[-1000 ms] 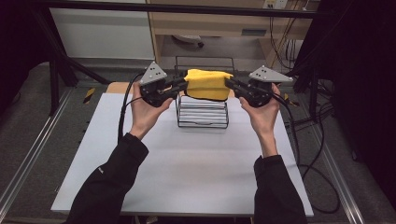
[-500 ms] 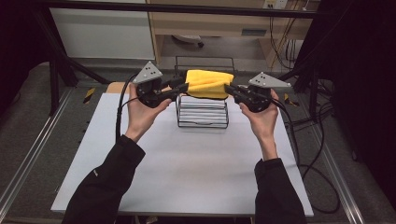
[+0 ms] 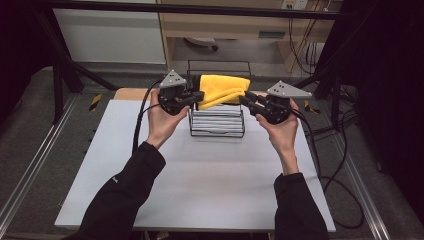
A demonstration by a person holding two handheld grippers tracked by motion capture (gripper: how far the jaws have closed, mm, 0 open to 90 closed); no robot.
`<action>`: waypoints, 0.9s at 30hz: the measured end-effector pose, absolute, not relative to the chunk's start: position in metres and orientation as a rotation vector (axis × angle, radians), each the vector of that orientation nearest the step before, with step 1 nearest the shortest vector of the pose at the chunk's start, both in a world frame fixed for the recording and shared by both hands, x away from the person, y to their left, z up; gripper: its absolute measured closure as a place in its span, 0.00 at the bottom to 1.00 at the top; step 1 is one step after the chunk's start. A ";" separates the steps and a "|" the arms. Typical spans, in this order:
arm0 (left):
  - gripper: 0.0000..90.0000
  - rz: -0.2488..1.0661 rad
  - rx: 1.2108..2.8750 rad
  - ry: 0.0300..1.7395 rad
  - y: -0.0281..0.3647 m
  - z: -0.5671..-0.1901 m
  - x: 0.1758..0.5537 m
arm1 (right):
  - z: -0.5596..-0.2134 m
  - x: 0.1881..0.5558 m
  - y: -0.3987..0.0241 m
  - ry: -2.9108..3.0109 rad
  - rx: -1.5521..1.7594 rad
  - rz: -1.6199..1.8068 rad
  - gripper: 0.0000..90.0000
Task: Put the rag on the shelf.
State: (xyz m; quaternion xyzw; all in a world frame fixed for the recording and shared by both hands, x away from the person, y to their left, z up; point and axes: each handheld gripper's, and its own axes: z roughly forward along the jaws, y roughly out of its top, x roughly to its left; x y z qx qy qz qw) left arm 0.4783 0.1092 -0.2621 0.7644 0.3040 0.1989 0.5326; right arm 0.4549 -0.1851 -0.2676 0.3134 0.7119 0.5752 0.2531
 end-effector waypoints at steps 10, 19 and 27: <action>1.00 0.485 1.872 0.745 0.103 -0.276 0.488 | -0.260 0.457 -0.180 1.948 0.871 1.603 0.83; 1.00 0.485 1.891 0.765 0.101 -0.290 0.495 | -0.294 0.476 -0.176 2.024 1.040 1.481 1.00; 0.99 0.457 1.880 0.756 0.105 -0.291 0.494 | -0.295 0.476 -0.178 2.025 1.024 1.497 0.94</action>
